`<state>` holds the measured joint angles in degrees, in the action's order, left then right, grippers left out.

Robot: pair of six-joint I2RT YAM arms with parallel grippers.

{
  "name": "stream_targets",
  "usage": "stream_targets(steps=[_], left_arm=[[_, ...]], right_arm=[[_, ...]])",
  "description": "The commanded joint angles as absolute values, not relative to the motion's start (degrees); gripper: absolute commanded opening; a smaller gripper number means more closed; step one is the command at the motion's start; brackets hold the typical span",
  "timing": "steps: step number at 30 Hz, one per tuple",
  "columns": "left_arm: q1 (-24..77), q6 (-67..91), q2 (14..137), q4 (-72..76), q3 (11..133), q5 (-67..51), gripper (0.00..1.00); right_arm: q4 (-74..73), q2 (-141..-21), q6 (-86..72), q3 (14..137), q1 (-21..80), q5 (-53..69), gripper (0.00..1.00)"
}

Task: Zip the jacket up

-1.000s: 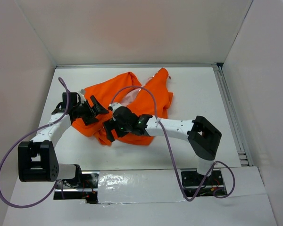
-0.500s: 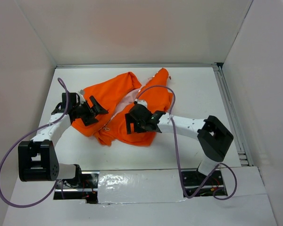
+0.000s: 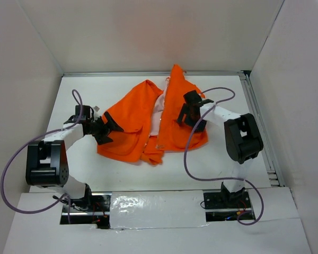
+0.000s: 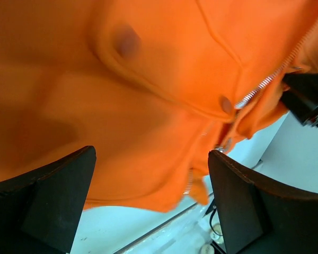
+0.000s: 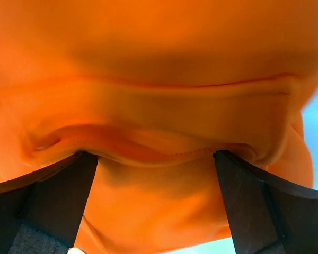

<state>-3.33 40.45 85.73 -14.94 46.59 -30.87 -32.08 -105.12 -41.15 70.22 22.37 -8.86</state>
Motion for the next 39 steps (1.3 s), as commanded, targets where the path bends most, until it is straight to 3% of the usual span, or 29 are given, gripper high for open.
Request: stream_targets(steps=[1, 3, 7, 11, 19, 26, 30, 33, 39], left_arm=[[-2.55, 38.94, 89.29, -12.14, 50.09, -33.75, 0.99], [-1.15, 38.85, 92.35, -11.25, 51.58, -35.15, 0.99], [2.54, 38.32, 97.9, -10.19, 55.45, -36.12, 0.99], [4.3, 38.93, 101.77, -12.56, 59.06, -34.72, 0.99], [5.27, 38.85, 90.29, -13.71, 56.96, -31.3, 0.99], [7.99, 39.29, 78.5, -14.33, 51.51, -30.5, 0.99], [8.61, 39.2, 75.06, -15.11, 50.19, -29.62, 0.99], [9.05, 38.85, 74.09, -15.73, 50.27, -29.44, 0.99], [9.67, 38.14, 73.83, -16.7, 50.54, -28.74, 0.99]], right_arm=[[-40.08, -107.84, -37.36, 73.38, 17.15, -12.66, 0.99], [-38.68, -109.15, -34.11, 75.23, 13.12, -11.78, 0.95], [-35.87, -107.24, -27.44, 77.78, 12.39, -12.65, 0.98], [-32.7, -95.58, -24.17, 73.59, 16.6, -13.72, 1.0], [-28.57, -79.38, -27.86, 59.79, 27.49, -2.83, 1.0], [-25.41, -83.23, -33.48, 54.14, 30.15, -1.49, 0.95], [-24.87, -88.22, -35.15, 55.19, 30.15, -2.98, 0.76], [-24.61, -90.78, -36.82, 56.25, 30.5, -2.46, 0.7], [-27.86, -92.9, -40.95, 57.3, 32.34, -5.35, 0.69]])
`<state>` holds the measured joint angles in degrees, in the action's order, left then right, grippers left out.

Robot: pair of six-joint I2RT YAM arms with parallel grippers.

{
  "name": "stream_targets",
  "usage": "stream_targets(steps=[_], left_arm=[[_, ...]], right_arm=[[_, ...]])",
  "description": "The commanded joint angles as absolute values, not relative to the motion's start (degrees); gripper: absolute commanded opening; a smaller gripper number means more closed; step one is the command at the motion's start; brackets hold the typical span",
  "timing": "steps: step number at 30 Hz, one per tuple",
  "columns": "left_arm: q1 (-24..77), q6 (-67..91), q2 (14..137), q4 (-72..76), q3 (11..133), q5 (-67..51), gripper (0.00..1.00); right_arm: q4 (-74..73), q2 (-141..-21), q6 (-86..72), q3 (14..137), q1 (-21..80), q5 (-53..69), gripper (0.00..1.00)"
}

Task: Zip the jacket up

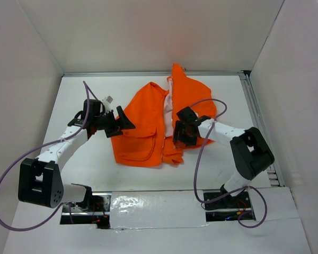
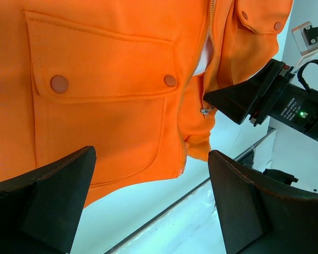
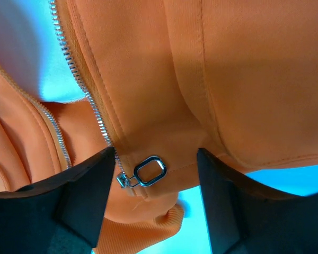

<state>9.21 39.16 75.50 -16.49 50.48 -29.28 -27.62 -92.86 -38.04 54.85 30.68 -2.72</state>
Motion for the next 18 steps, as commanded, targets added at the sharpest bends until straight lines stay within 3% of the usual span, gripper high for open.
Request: stream_targets(steps=[1, 3, 6, 13, 15, 16, 18], left_arm=[[9.67, 37.97, 73.83, -16.7, 50.54, -28.57, 0.99], [9.67, 38.06, 73.83, -16.79, 50.45, -28.04, 0.99], [9.76, 37.97, 74.0, -16.52, 50.45, -28.12, 0.99], [9.67, 37.62, 74.0, -16.79, 50.71, -27.51, 0.99], [9.75, 37.44, 73.74, -16.53, 50.8, -27.95, 0.99], [9.67, 37.53, 73.74, -16.35, 50.71, -28.65, 0.99], [9.67, 37.36, 73.56, -15.82, 50.63, -29.35, 0.99]], right_arm=[[-28.21, -92.99, -41.22, 57.3, 32.6, -5.36, 0.71], [-28.56, -93.34, -41.48, 57.65, 33.66, -6.76, 0.78], [-30.23, -95.52, -42.79, 59.06, 34.36, -8.95, 0.75], [-32.43, -98.35, -44.47, 59.68, 34.98, -11.77, 0.44], [-31.73, -97.12, -44.04, 59.33, 35.07, -12.65, 0.33], [-30.68, -96.51, -43.6, 58.98, 34.98, -12.92, 0.23], [-29.45, -94.14, -42.28, 58.71, 35.07, -13.36, 0.17]])
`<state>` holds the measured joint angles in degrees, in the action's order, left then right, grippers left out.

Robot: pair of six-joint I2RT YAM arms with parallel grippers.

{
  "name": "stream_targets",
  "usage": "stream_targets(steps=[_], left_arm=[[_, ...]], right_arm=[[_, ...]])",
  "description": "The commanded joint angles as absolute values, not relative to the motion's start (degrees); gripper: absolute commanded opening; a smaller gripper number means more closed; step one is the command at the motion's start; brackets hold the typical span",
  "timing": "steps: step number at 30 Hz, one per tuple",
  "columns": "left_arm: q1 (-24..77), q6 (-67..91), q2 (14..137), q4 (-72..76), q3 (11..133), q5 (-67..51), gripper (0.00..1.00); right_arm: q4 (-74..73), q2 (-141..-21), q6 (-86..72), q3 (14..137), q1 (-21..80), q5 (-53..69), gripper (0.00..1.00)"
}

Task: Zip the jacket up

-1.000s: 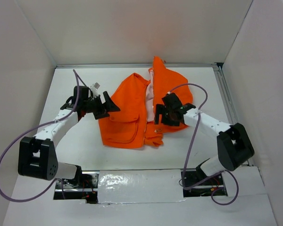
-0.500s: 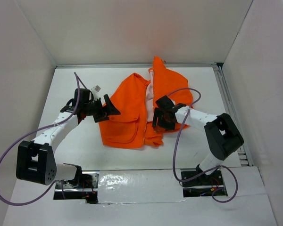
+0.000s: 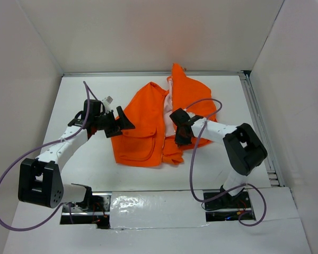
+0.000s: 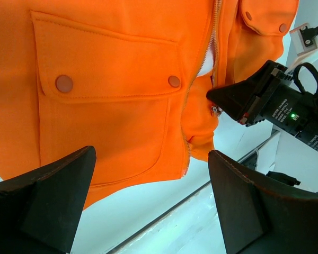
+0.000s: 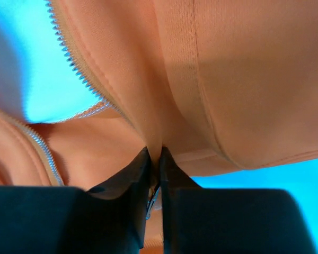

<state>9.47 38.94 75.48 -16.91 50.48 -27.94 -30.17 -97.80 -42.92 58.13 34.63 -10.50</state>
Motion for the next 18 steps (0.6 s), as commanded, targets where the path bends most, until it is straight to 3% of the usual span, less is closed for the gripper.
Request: stream_targets(steps=[1, 2, 4, 6, 12, 18], left_arm=[[9.67, 37.53, 73.39, -15.73, 50.63, -29.96, 0.99], [9.75, 37.27, 73.21, -15.65, 50.89, -30.14, 0.99], [9.76, 37.18, 73.04, -15.47, 51.15, -30.5, 0.99], [10.1, 36.57, 72.69, -14.42, 51.24, -31.55, 0.99], [13.27, 34.63, 72.6, -8.99, 53.26, -39.71, 0.99], [19.85, 35.16, 82.32, -3.43, 60.28, -47.72, 0.99]], right_arm=[[-28.4, -93.09, -40.8, 58.54, 35.07, -13.36, 0.14], [-27.87, -90.64, -40.0, 58.45, 35.07, -13.36, 0.14], [-26.64, -86.25, -37.36, 57.75, 35.5, -13.88, 0.03], [-24.88, -82.81, -35.25, 56.0, 36.3, -14.67, 0.0], [-18.99, -68.49, -24.7, 48.61, 37.97, -9.94, 0.08], [-15.47, -65.92, -19.87, 44.83, 40.07, -5.01, 0.08]])
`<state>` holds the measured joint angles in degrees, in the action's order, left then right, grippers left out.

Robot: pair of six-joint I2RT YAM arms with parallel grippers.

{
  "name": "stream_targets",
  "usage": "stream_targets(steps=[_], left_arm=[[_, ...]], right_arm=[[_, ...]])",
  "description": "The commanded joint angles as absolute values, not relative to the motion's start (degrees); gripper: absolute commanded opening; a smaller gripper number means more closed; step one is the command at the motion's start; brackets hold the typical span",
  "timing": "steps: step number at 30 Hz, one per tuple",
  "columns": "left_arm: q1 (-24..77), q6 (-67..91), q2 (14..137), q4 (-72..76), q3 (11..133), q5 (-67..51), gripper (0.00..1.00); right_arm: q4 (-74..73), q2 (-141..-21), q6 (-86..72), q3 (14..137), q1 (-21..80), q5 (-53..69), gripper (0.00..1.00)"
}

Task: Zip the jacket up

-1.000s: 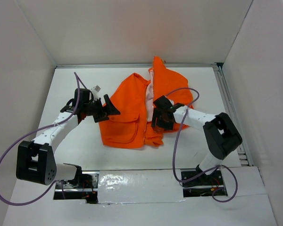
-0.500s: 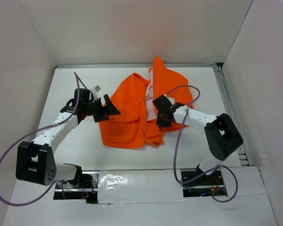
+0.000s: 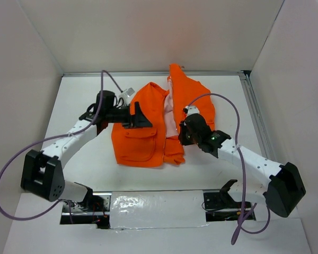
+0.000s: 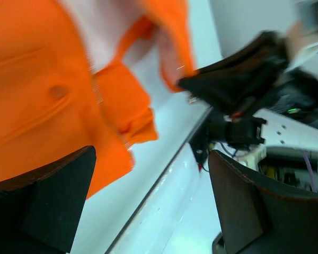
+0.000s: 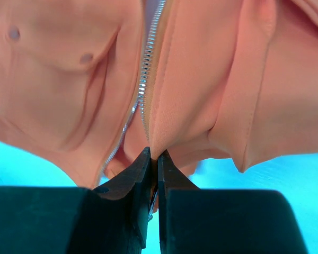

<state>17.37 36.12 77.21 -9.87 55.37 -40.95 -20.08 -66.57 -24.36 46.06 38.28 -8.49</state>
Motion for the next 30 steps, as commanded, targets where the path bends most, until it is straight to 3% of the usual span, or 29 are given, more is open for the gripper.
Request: stream_targets(steps=[1, 12, 21, 23, 24, 25, 26, 27, 30], left_arm=[[21.6, 35.33, 83.92, -2.38, 62.64, -48.33, 0.99], [31.46, 37.87, 105.36, -7.03, 80.93, -44.31, 0.99], [35.07, 38.32, 111.45, -12.22, 88.24, -37.53, 0.96], [35.42, 38.85, 111.01, -10.64, 87.37, -38.05, 0.81], [35.51, 38.93, 110.83, -9.85, 87.02, -39.36, 0.68], [35.59, 39.02, 110.48, -9.23, 86.58, -40.16, 0.52], [35.86, 39.02, 110.39, -7.92, 86.66, -40.86, 0.17], [35.95, 39.63, 110.3, -7.74, 86.92, -41.48, 0.02], [36.04, 39.29, 110.22, -7.91, 89.99, -40.53, 0.0]], right_arm=[[-15.38, -66.0, -19.6, 44.74, 40.6, -5.36, 0.08], [-13.54, -64.61, -21.53, 43.95, 43.59, -7.66, 0.08], [-13.8, -60.74, -23.9, 42.54, 44.47, -9.32, 0.12], [-13.28, -59.51, -23.82, 42.19, 44.39, -8.88, 0.12], [-13.1, -59.07, -24.08, 42.01, 44.47, -8.88, 0.13], [-13.27, -58.98, -24.17, 42.01, 44.39, -9.14, 0.14], [-13.36, -59.06, -24.08, 42.01, 44.47, -9.14, 0.16], [-14.14, -59.32, -24.52, 42.36, 44.47, -9.84, 0.18], [-16.95, -59.5, -25.65, 42.72, 45.87, -10.89, 0.23]])
